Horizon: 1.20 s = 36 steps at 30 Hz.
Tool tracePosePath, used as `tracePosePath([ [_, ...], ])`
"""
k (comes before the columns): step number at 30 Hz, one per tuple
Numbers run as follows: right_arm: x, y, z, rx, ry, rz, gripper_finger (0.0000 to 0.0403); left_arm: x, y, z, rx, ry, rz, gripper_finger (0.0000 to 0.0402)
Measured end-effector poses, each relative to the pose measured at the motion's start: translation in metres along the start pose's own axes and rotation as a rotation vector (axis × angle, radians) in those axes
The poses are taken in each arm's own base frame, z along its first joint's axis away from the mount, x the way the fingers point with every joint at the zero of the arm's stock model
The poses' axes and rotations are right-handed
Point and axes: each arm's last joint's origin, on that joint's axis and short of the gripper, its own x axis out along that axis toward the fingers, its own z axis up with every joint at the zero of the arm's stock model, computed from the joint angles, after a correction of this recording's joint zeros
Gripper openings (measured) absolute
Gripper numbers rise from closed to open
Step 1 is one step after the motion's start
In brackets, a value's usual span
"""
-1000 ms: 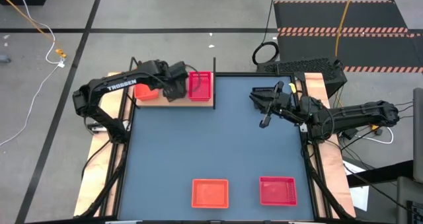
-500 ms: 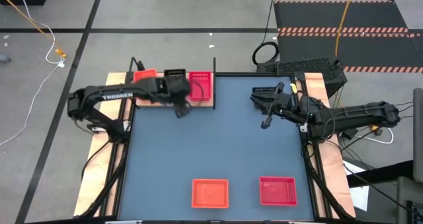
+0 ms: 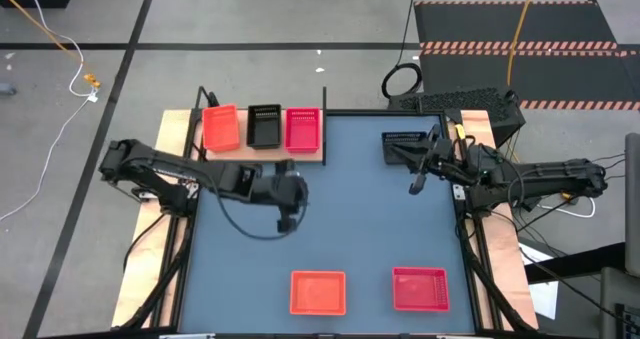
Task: Stack baskets on shelf by color
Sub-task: Stack the red bin on top of the other red bin on the shelf
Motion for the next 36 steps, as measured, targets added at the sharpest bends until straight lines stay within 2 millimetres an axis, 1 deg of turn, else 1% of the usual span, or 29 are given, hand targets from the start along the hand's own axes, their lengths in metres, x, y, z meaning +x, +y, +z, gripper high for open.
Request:
tracePosePath([
  [4, 0.002, 0.001, 0.001, 0.0, -0.017, 0.0, 0.0045, 0.018, -0.027, -0.005, 0.015, -0.107, -0.076, 0.0136],
  [8, 0.006, 0.003, -0.001, 0.004, -0.014, 0.001, 0.0045, 0.043, -0.048, -0.018, 0.09, -0.216, -0.109, 0.0136],
  [10, 0.009, 0.004, -0.002, 0.013, -0.011, 0.001, 0.0045, 0.053, -0.053, -0.024, 0.125, -0.262, -0.107, 0.0136],
  [12, 0.011, 0.005, -0.003, 0.019, -0.008, 0.003, 0.0045, 0.06, -0.055, -0.025, 0.117, -0.315, -0.108, 0.0136],
  [16, 0.015, 0.006, -0.003, 0.026, -0.026, 0.004, 0.0045, 0.072, -0.059, -0.02, 0.082, -0.403, -0.133, 0.0136],
  [20, 0.018, 0.007, -0.005, 0.029, -0.018, 0.004, 0.0045, 0.089, -0.066, -0.017, 0.158, -0.494, -0.218, 0.0136],
  [24, 0.019, 0.01, -0.005, 0.033, -0.021, 0.015, 0.0045, 0.108, -0.07, -0.019, 0.189, -0.545, -0.246, 0.0136],
  [27, 0.018, 0.013, -0.006, 0.028, -0.015, 0.033, 0.0045, 0.12, -0.07, -0.012, 0.2, -0.54, -0.275, 0.0136],
  [29, 0.015, 0.014, -0.005, 0.013, -0.014, 0.046, 0.0045, 0.125, -0.071, 0.001, 0.207, -0.538, -0.296, 0.0136],
  [31, 0.013, 0.016, -0.004, 0.007, -0.023, 0.061, 0.0045, 0.128, -0.071, 0.013, 0.234, -0.5, -0.302, 0.0136],
  [33, 0.009, 0.016, -0.002, -0.004, -0.026, 0.074, 0.0045, 0.132, -0.074, 0.025, 0.287, -0.464, -0.296, 0.0136],
  [36, 0.002, 0.017, 0.0, -0.02, -0.021, 0.095, 0.0045, 0.137, -0.077, 0.037, 0.376, -0.432, -0.283, 0.0136],
])
